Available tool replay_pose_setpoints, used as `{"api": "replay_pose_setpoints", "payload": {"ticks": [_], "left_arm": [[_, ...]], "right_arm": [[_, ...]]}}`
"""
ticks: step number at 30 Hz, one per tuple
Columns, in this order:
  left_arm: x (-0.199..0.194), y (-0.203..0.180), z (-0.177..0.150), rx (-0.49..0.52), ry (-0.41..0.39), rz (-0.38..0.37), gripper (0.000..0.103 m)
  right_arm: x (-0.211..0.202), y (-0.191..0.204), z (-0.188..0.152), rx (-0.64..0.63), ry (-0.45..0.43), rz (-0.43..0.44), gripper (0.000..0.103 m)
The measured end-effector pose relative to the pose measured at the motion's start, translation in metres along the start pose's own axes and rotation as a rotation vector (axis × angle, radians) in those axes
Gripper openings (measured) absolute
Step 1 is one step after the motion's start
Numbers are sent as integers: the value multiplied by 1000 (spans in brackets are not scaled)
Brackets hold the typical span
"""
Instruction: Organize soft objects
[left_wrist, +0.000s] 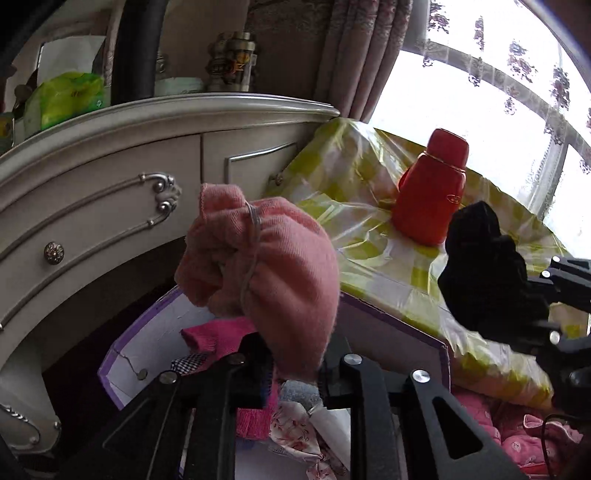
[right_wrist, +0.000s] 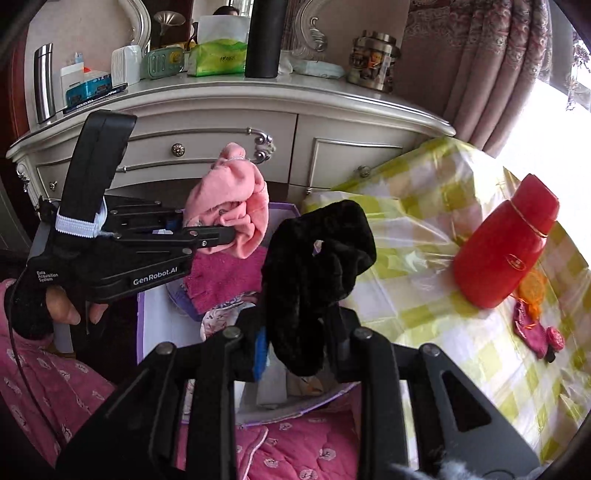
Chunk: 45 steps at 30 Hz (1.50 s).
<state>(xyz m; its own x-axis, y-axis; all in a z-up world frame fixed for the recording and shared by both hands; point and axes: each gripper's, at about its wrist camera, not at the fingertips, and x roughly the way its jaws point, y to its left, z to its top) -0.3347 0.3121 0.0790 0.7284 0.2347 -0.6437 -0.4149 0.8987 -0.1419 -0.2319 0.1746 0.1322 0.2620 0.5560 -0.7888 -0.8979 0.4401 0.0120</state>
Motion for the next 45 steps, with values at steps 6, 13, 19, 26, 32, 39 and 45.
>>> {"api": "replay_pose_setpoints", "payload": {"ticks": [6,13,19,26,32,39,45], "left_arm": [[-20,6,4,-13,-117,101,88],[-4,-61,23,152,-103,-71,89],[61,-183,20,421,55,-303,89],[163,-316,22,503,143,-394,89],[226,-360,32,402,199,-382,89],[243,-337,34,251,250,-442,90],[245,-340,35,253,255,-467,97]], "right_arm": [[7,-10,-5,80,-29,44,71],[-15,-58,-35,158,-21,-85,74],[-30,-160,-95,351,57,-300,80],[-40,-307,-173,631,112,-490,80],[-20,-418,-202,815,117,-505,81],[19,-484,-208,843,132,-544,81],[48,-522,-203,829,166,-586,74]]}}
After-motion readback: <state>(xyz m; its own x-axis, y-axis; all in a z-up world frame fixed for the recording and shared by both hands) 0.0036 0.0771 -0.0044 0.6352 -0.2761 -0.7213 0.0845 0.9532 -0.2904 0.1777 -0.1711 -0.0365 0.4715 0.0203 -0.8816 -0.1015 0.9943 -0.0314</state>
